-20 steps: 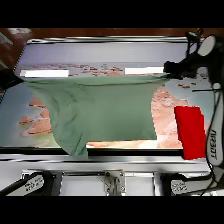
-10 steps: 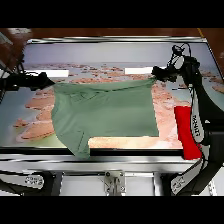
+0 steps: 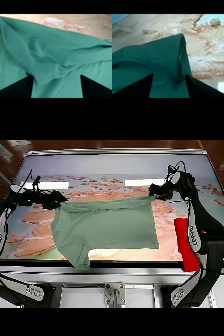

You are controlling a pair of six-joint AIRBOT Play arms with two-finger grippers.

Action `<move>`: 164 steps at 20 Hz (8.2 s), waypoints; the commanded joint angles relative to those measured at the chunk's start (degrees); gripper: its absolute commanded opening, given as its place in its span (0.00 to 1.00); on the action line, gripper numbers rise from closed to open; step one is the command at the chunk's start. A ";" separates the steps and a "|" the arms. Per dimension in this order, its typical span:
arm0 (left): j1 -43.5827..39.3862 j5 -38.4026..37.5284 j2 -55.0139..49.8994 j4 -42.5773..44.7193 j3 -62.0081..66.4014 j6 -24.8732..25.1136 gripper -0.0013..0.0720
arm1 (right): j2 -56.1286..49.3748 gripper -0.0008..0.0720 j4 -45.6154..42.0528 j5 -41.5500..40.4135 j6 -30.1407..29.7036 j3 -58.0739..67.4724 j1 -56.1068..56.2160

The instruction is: Fold the shirts.

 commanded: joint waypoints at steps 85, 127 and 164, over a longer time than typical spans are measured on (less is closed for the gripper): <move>9.84 -19.26 61.20 15.98 34.62 -10.75 0.06 | 69.00 0.09 -1.57 25.94 -10.49 9.66 -6.69; -5.81 24.48 4.92 11.47 -8.26 3.80 0.06 | 13.40 0.09 12.90 -40.39 -26.12 -29.94 -2.08; 10.93 -21.44 28.92 13.33 -40.44 3.45 0.91 | 42.99 0.82 4.15 17.40 -19.23 -55.28 -21.68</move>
